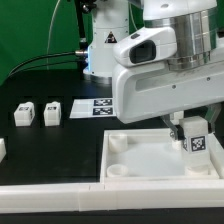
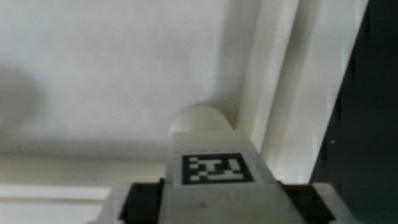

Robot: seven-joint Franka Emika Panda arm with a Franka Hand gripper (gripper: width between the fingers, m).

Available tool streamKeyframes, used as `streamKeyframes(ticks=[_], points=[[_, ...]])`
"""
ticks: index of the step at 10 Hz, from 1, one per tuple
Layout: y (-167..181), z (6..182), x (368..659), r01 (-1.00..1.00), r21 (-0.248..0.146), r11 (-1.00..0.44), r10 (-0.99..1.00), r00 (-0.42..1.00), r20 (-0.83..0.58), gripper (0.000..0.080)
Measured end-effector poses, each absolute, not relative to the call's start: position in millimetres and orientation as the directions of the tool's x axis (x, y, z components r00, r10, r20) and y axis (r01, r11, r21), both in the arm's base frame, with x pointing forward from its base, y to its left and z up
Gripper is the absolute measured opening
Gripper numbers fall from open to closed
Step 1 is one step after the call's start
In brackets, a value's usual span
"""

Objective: Assemble one leg

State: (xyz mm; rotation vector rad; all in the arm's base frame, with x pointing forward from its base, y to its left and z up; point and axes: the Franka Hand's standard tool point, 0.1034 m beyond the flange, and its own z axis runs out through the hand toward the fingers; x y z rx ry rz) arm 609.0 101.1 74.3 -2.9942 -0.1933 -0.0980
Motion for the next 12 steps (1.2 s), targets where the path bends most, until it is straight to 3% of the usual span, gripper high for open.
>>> streamKeyframes(ticks=[2,6,9,12], points=[[101.6,74.3,608.9,0.091,-0.14,-0.986,0.082,0.994,0.068,0.0291],[106.1,74.1,612.8,-0.335,-0.179,-0.925,-0.344,0.939,0.021,0.0292],[115.5,75.9,613.8,-0.647,-0.187,-0.739,-0.65,0.758,-0.055,0.0294],[121.0,74.8,613.0,-0.893,-0.158,-0.421,-0.886,0.442,-0.138,0.0294]])
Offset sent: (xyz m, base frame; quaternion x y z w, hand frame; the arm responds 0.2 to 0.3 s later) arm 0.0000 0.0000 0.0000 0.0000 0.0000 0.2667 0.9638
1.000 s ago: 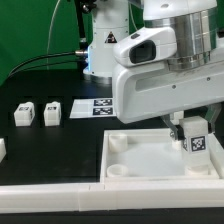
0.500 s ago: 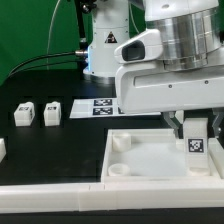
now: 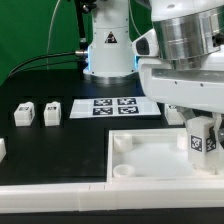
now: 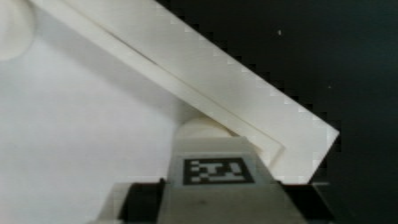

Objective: Assemble one leg

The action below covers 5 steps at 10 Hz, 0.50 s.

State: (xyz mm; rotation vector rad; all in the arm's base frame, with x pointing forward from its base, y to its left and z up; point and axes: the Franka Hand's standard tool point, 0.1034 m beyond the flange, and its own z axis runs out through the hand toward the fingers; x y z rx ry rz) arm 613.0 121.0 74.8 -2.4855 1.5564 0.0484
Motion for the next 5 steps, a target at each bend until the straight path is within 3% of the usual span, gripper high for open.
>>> streamKeyframes(ticks=[5], points=[[123.1,72.4,614.3,-0.988,-0.125,-0.096,-0.971,0.12,-0.205,0.0294]])
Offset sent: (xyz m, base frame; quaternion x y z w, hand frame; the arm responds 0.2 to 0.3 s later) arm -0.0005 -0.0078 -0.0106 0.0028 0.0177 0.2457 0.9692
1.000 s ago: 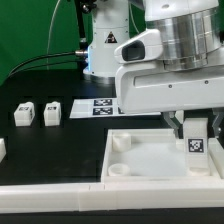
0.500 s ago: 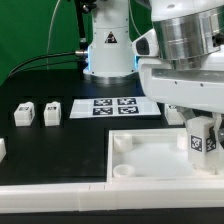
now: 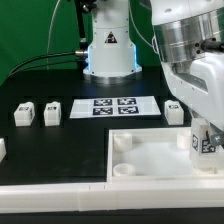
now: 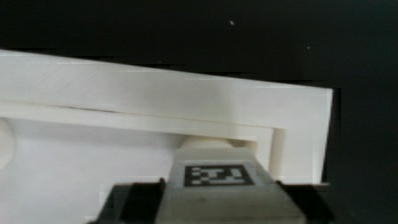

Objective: Assemble one leg

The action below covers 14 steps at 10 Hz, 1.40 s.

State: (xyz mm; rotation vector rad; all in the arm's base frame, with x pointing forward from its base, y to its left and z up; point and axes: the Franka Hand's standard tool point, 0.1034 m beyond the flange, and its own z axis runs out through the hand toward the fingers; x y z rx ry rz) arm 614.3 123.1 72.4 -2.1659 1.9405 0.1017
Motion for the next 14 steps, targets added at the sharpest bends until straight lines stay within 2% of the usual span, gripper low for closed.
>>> streamKeyframes(ticks=[2,3,4,5,6,7,9,12,14], points=[[123.5,72.8,614.6,-0.99,-0.119,-0.075,-0.973,0.099,-0.208,0.0294],[124.0,72.8,614.5,-0.989,-0.12,-0.081,-0.973,0.105,-0.208,0.0366],[124.3,72.8,614.4,-0.986,-0.126,-0.109,-0.97,0.134,-0.204,0.0366],[124.9,72.8,614.3,-0.985,-0.127,-0.115,-0.969,0.14,-0.203,0.056],[125.9,72.2,613.1,-0.972,-0.137,-0.191,-0.957,0.216,-0.194,0.056],[122.5,70.9,613.4,-0.922,-0.165,-0.35,-0.911,0.376,-0.169,0.0636],[119.2,70.7,616.0,-0.801,-0.194,-0.566,-0.798,0.591,-0.116,0.0647],[129.6,76.6,619.8,-0.449,-0.164,-0.878,-0.456,0.89,0.002,0.0649],[133.7,76.0,619.1,-0.249,-0.143,-0.958,-0.258,0.965,0.048,0.0649]])
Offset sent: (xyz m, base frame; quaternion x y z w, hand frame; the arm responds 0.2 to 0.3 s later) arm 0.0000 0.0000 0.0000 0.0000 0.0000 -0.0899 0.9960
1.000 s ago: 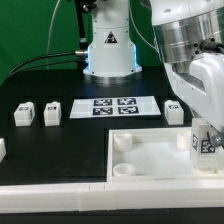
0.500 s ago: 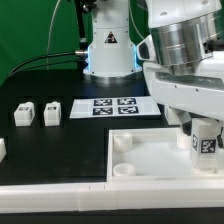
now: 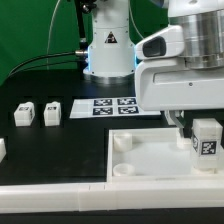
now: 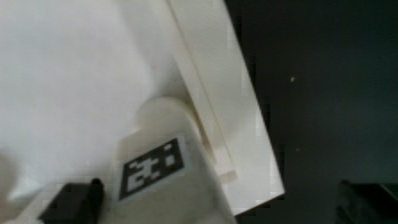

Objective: Assemble one leg

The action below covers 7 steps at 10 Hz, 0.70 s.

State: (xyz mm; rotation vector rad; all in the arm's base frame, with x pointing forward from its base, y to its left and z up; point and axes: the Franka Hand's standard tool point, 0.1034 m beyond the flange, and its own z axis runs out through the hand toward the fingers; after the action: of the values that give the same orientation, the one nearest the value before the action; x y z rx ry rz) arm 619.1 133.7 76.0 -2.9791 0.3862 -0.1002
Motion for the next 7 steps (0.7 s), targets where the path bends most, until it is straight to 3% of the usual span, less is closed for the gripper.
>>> streamKeyframes(ticks=[3,6,7], points=[[123.0,74.9,623.2,0.064,-0.119,-0.991,0.054,0.995,0.089,0.0649],[122.4,74.0,623.0,0.09,-0.118,-0.989,0.079,0.993,0.091,0.0649],[122.4,74.0,623.0,0.09,-0.118,-0.989,0.079,0.993,0.091,0.0541]])
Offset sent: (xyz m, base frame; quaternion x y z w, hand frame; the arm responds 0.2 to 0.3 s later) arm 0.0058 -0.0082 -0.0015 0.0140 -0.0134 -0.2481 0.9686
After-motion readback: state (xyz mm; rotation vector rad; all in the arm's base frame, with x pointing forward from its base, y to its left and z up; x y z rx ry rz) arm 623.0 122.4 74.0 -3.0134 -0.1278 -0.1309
